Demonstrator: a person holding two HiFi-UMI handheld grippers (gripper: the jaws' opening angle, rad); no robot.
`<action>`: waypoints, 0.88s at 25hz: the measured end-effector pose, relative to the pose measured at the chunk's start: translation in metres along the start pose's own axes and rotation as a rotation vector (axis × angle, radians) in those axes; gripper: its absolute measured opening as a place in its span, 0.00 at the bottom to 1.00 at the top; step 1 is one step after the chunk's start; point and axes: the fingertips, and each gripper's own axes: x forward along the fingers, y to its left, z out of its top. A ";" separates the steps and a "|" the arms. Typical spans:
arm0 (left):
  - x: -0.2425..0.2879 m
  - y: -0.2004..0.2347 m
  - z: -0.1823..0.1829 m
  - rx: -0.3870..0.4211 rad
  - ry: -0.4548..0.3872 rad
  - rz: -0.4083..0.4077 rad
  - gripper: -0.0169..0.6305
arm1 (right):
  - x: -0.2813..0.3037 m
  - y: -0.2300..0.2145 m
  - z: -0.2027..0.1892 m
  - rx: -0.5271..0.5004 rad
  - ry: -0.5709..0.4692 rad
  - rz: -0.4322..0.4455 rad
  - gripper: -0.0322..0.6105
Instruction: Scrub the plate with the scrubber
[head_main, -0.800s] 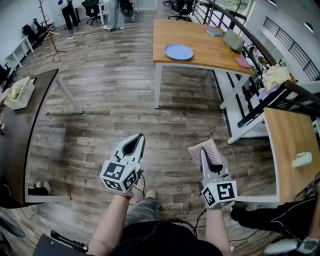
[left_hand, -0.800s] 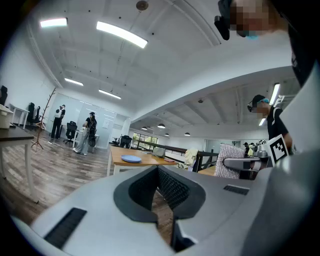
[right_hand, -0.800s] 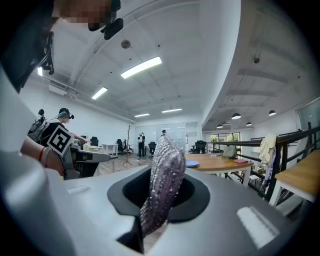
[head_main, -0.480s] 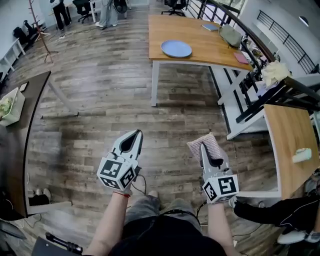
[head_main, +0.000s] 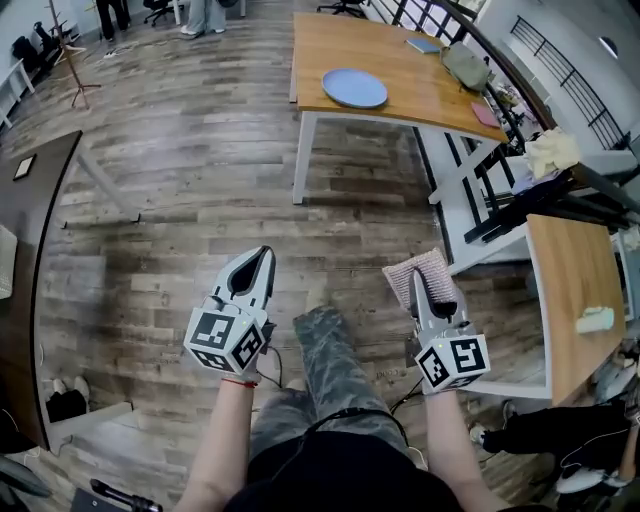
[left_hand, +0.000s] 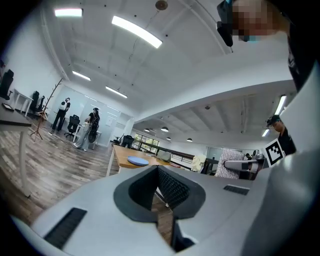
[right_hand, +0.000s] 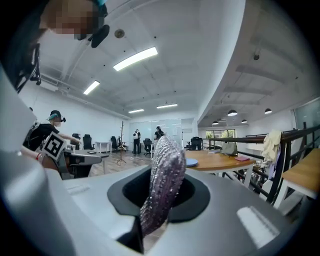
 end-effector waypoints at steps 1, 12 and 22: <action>0.006 0.003 -0.001 -0.003 -0.003 0.001 0.02 | 0.008 -0.003 0.003 0.014 -0.009 0.002 0.17; 0.107 0.050 0.012 0.052 0.046 -0.038 0.02 | 0.140 -0.063 0.007 0.091 -0.078 0.009 0.17; 0.236 0.113 0.041 0.044 0.073 -0.004 0.02 | 0.272 -0.105 0.015 0.011 -0.062 0.037 0.17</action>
